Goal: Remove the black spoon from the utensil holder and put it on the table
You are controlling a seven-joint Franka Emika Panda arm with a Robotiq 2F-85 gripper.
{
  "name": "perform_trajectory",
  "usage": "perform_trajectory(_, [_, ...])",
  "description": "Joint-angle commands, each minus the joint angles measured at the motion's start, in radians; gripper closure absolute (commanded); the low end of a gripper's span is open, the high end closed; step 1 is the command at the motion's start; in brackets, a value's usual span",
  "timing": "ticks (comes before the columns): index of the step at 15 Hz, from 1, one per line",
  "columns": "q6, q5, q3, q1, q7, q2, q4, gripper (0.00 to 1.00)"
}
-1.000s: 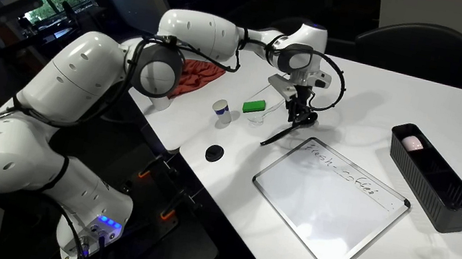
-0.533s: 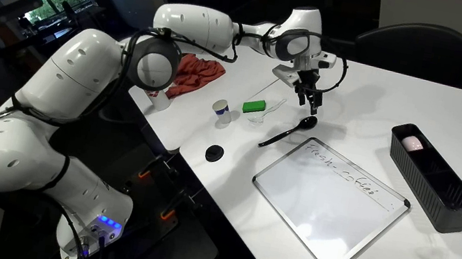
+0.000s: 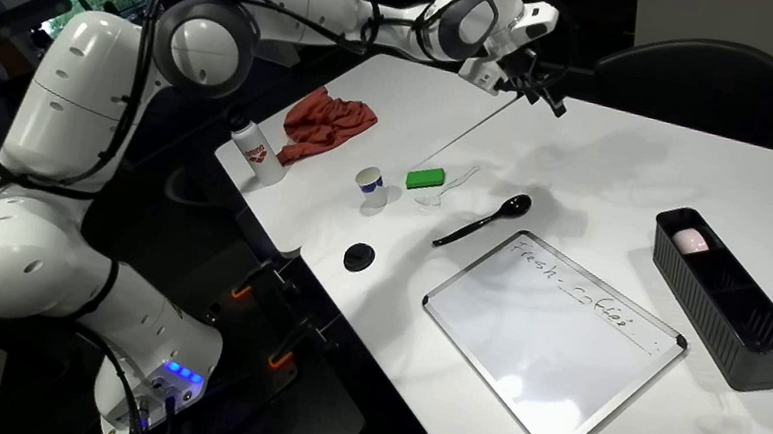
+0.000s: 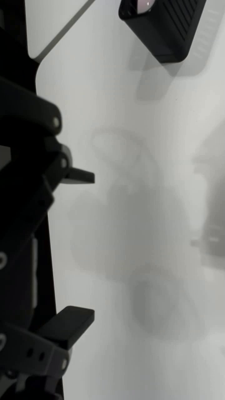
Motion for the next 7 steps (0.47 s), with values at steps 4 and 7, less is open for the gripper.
perform_trajectory(4, [0.209, -0.081, -0.088, 0.077, 0.095, -0.261, -0.354, 0.00])
perform_trajectory(7, [0.271, -0.115, -0.129, 0.112, 0.121, -0.355, -0.481, 0.00])
